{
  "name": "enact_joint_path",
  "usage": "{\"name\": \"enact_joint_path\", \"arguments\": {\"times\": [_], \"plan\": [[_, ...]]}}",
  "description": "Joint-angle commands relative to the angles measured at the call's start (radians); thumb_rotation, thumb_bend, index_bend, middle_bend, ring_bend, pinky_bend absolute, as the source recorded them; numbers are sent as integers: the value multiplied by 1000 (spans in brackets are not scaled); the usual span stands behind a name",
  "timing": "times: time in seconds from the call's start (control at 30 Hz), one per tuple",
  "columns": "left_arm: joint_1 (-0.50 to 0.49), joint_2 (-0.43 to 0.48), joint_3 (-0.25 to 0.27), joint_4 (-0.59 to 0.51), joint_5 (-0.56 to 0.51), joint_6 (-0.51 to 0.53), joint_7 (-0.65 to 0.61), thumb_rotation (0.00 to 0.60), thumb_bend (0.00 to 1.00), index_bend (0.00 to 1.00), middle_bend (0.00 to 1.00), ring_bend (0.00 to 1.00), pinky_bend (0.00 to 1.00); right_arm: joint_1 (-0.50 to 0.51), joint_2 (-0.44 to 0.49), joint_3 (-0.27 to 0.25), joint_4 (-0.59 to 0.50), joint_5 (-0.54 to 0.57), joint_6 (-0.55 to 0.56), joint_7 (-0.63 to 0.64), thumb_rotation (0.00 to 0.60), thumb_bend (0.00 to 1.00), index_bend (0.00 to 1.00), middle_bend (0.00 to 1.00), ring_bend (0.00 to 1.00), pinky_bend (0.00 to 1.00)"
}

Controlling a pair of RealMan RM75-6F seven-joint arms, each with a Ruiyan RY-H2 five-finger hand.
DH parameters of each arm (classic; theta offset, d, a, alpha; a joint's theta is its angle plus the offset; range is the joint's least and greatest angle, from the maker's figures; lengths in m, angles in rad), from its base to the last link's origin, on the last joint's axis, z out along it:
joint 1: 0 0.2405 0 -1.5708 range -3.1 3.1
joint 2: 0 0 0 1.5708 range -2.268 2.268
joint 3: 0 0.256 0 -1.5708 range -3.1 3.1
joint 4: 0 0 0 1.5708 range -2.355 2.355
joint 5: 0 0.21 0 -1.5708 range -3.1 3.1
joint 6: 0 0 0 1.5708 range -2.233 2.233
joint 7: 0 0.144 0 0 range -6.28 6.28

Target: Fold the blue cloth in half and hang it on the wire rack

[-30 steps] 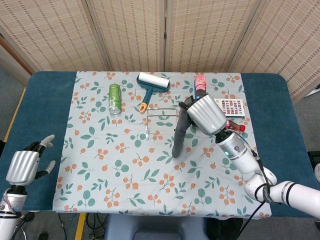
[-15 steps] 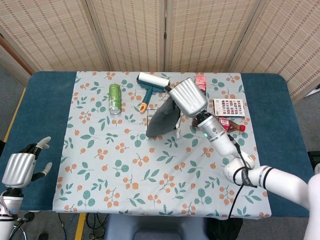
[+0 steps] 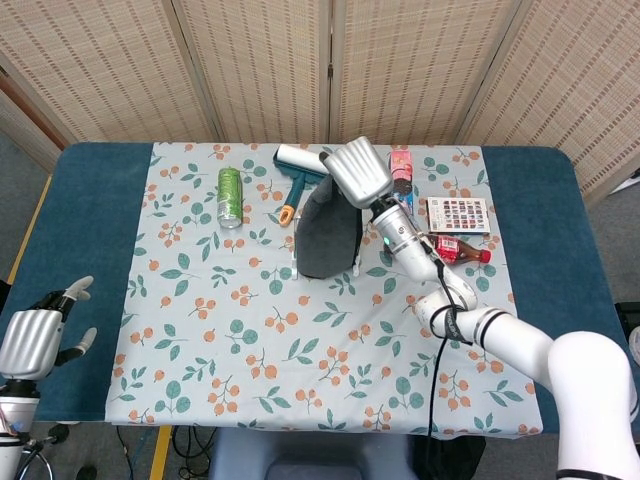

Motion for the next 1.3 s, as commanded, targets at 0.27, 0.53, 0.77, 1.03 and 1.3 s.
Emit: {"name": "enact_joint_path", "arguments": {"times": [0.27,0.53,0.77,1.03,1.3], "plan": [[4,6,1,-6,0,-4,0,600,297,145,338,300,501,93,-125,-10,242,25,-107,116,600,430,610,893,890,1000],[8,13,2,-8,-1,-6,1,600,297,145,338,298,498,141,-186,6,393,81,-186,122,600,109,24,888,887,1000],[3,12,-1,-7,-9,-19,10,600,297,145,338,297,498,142,-184,-6,425,79,-191,144,600,0,0,860,877,1000],[-10,10,-14,9,-30,-44,14,600,297,145,338,296,495,-9,-21,-58,169,18,-21,187,600,82,27,780,815,1000],[-28,6,-29,31,-47,-63,25,600,297,145,337,295,481,-260,254,-126,-281,11,184,124,600,270,282,698,734,1000]]}}
